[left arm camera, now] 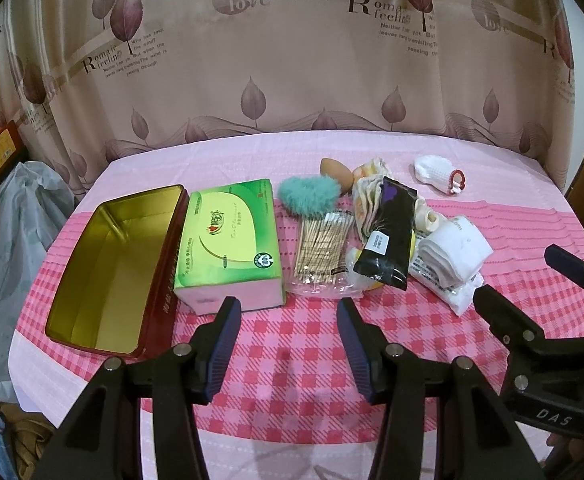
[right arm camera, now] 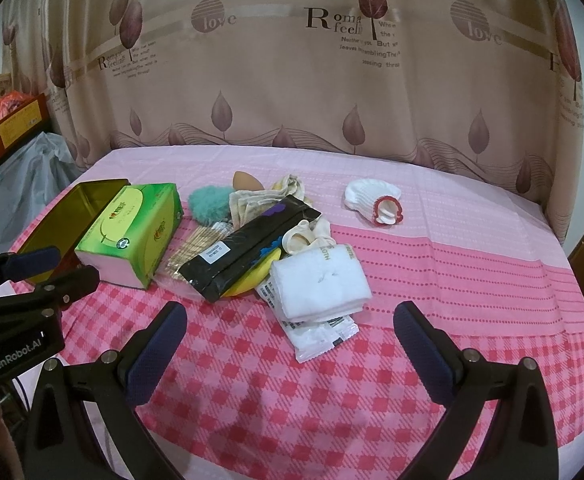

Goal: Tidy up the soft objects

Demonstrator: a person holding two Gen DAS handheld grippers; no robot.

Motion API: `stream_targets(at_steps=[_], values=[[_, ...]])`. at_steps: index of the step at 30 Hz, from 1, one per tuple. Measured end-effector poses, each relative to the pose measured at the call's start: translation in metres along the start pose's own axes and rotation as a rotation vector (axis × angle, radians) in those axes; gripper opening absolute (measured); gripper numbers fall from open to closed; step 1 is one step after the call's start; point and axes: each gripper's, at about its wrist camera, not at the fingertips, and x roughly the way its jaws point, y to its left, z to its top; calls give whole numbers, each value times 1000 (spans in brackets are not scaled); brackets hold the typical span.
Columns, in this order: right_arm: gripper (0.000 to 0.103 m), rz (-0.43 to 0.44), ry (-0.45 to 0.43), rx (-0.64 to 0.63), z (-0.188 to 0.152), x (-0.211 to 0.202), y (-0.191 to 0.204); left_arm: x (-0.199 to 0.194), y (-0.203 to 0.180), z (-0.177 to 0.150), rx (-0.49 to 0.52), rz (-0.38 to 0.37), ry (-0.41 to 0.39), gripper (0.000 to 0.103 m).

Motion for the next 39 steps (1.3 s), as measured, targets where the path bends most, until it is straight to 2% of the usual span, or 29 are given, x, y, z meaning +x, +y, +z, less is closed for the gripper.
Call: stream_targets(at_steps=[39], values=[[102, 20, 6, -11, -4, 8, 1, 8, 0, -1, -4, 4, 20, 51]])
